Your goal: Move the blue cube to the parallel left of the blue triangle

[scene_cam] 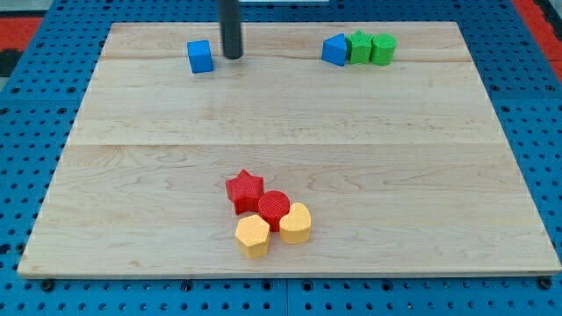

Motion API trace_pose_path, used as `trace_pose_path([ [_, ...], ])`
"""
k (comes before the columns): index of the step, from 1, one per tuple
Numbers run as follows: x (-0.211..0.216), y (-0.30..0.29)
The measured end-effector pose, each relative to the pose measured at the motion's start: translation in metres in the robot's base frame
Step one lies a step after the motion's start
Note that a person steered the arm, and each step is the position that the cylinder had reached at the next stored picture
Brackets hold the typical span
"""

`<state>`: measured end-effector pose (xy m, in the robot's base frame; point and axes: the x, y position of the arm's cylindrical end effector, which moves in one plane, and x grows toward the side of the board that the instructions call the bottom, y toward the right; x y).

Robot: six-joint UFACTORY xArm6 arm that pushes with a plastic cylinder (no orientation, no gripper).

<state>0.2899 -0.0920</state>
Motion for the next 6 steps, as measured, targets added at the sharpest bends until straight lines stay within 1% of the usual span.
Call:
trace_pose_path([
  [1,0.057,-0.022],
  [2,0.045,-0.112],
  [3,-0.001,-0.134],
  [5,-0.004,0.041],
  [6,0.017,-0.007],
])
